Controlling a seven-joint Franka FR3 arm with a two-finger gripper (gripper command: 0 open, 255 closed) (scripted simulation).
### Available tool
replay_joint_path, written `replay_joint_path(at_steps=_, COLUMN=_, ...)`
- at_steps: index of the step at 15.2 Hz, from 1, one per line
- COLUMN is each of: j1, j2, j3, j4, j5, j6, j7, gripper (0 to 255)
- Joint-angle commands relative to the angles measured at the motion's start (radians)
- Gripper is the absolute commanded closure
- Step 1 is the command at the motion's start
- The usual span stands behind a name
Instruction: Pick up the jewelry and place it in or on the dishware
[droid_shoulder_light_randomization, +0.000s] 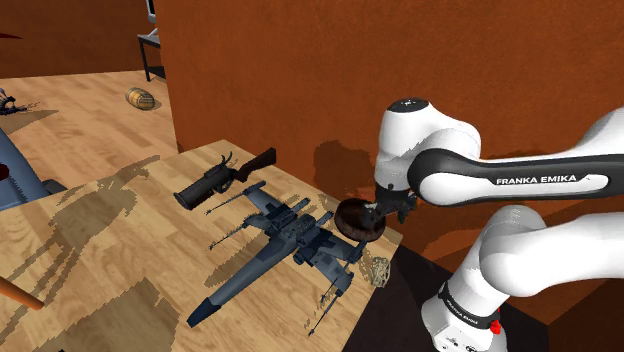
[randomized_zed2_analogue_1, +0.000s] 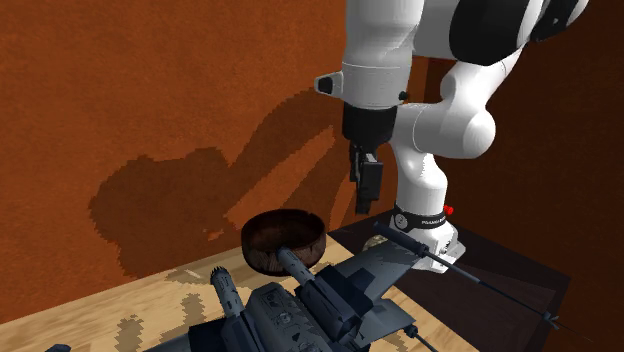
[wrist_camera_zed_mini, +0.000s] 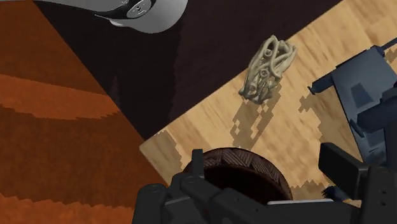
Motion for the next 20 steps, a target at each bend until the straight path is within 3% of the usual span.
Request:
replay_joint_path(at_steps=1, j1=0.006, j2=0.033, j3=0.053, j4=-0.029, j5=0.038, j6=0.034, j7=0.084, gripper=0)
replay_joint_path(at_steps=4, j1=0.027, j2=0.103, j3=0.117, j4=-0.055, j5=0.084, j6=0.086, j7=0.205, gripper=0)
replay_joint_path(at_steps=8, j1=0.124, j2=0.157, j3=0.021, j4=-0.102, j5=0.015, j6=0.164, j7=0.272, gripper=0)
replay_joint_path(at_steps=12, j1=0.132, j2=0.187, j3=0.016, j4=-0.14, j5=0.008, j6=0.229, j7=0.282, gripper=0)
replay_joint_path(at_steps=19, j1=0.139, j2=0.189, j3=0.008, j4=-0.14, j5=0.002, j6=0.23, j7=0.287, gripper=0)
replay_joint_path(at_steps=20, j1=0.139, j2=0.19, j3=0.008, j4=-0.139, j5=0.002, j6=0.23, j7=0.287, gripper=255)
